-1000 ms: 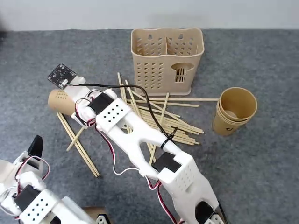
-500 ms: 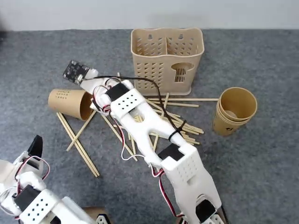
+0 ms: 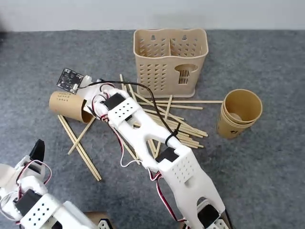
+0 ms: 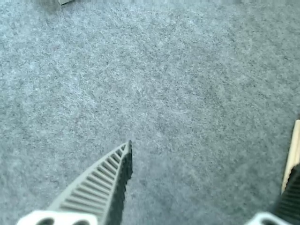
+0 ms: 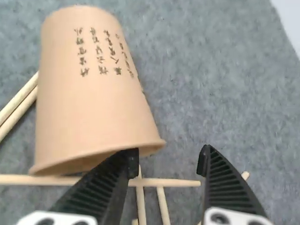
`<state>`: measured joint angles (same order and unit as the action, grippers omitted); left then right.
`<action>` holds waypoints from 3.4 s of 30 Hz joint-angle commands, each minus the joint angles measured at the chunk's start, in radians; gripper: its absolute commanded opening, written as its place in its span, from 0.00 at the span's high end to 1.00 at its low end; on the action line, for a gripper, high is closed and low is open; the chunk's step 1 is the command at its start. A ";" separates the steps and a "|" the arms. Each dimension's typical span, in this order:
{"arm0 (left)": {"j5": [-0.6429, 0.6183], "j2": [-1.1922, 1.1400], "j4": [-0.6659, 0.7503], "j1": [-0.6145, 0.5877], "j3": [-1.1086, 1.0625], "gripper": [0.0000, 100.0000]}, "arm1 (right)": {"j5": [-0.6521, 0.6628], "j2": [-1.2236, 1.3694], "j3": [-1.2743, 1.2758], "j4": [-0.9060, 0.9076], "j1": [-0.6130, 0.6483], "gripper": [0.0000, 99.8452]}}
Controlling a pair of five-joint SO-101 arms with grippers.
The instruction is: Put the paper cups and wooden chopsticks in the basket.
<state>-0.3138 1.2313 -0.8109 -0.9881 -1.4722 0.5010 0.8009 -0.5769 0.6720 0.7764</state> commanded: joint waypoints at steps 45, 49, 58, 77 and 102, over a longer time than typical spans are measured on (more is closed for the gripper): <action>-0.011 0.018 0.011 0.002 -0.001 0.53 | -0.540 -1.145 -0.049 1.067 -0.262 0.99; -0.011 0.018 0.011 0.002 -0.002 0.53 | -0.586 -1.260 -0.029 1.124 -0.476 0.99; -0.011 0.018 0.014 0.037 -0.018 0.53 | -0.592 -1.383 0.258 1.124 -0.829 0.99; -0.009 0.018 0.014 0.054 -0.024 0.53 | -0.795 -1.409 0.637 1.069 -1.119 0.99; -0.008 0.018 0.011 0.054 -0.025 0.53 | -0.859 -1.419 0.779 0.828 -1.079 0.77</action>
<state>-0.3138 1.2313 -0.8109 -0.9406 -1.5044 -0.3537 -0.5892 0.2102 1.5543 -0.3145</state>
